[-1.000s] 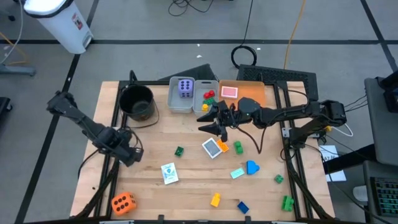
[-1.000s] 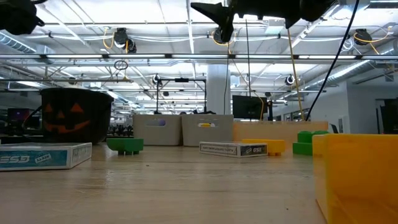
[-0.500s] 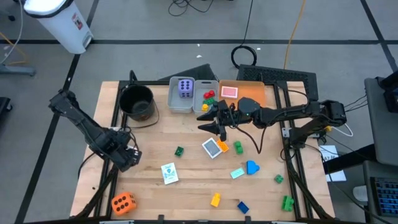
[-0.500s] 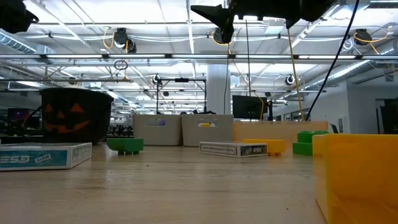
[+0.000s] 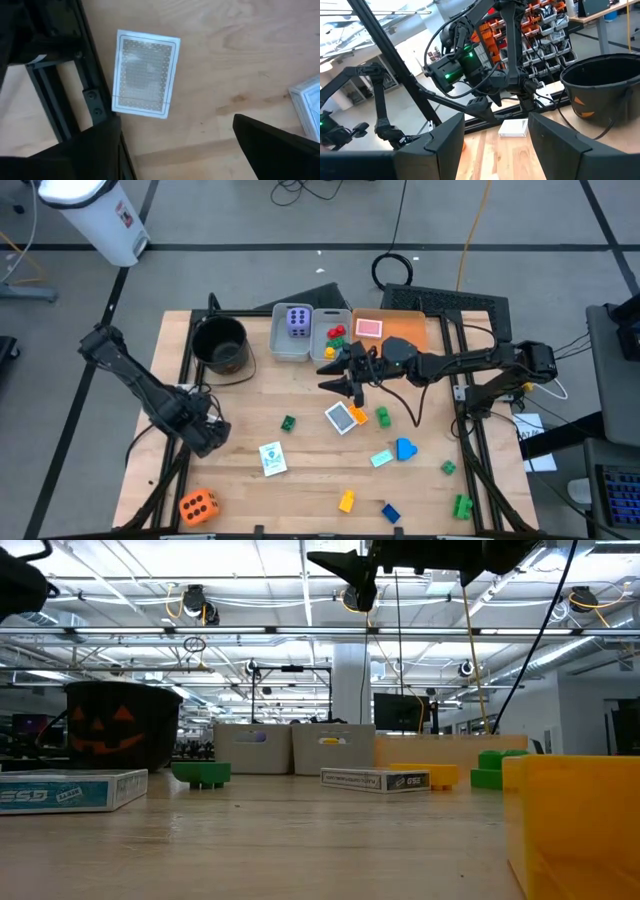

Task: Pick & Place Toys
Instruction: Put the brown playing card into the orange bin

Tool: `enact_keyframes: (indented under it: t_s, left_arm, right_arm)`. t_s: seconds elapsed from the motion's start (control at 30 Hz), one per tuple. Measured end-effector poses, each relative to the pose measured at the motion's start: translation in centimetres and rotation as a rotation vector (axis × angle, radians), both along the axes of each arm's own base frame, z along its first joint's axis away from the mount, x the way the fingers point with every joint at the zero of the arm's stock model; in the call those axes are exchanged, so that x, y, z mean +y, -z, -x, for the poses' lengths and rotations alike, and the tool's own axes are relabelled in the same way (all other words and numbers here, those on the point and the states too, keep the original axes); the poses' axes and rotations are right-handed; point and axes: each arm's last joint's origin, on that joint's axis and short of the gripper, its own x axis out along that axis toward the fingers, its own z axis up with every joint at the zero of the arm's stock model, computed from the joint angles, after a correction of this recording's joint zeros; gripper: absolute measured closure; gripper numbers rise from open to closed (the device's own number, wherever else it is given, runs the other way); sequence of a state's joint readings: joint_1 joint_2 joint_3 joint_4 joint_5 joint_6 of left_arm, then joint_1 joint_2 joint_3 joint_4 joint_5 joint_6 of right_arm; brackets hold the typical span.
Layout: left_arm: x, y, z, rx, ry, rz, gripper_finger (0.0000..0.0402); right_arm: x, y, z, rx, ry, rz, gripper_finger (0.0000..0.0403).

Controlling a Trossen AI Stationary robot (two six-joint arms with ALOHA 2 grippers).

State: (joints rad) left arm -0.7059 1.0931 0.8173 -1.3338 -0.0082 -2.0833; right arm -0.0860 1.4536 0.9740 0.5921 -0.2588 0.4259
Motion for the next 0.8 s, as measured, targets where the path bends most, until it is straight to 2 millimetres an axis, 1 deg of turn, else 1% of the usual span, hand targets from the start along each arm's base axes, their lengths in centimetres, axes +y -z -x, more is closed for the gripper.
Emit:
enact_keyframes:
  t_s: [0.13,0.23,0.63,0.8]
  left_arm:
    - [0.1,1.0,0.1,0.004,-0.032,-0.01,0.0021]
    - [0.2,1.4,0.2,-0.004,-0.073,-0.032,0.0022]
    - [0.2,1.4,0.0,-0.035,-0.093,-0.04,0.0023]
    - [0.3,1.4,-0.2,-0.084,-0.057,-0.092,0.0023]
  right_arm:
    - [0.0,0.0,0.0,0.001,0.0,0.0,0.0193]
    - [0.0,0.0,0.0,0.002,0.0,0.0,0.0193]
    - [0.0,0.1,0.0,0.014,-0.001,-0.001,0.0193]
    - [0.0,0.2,0.0,0.018,-0.001,-0.002,0.0193]
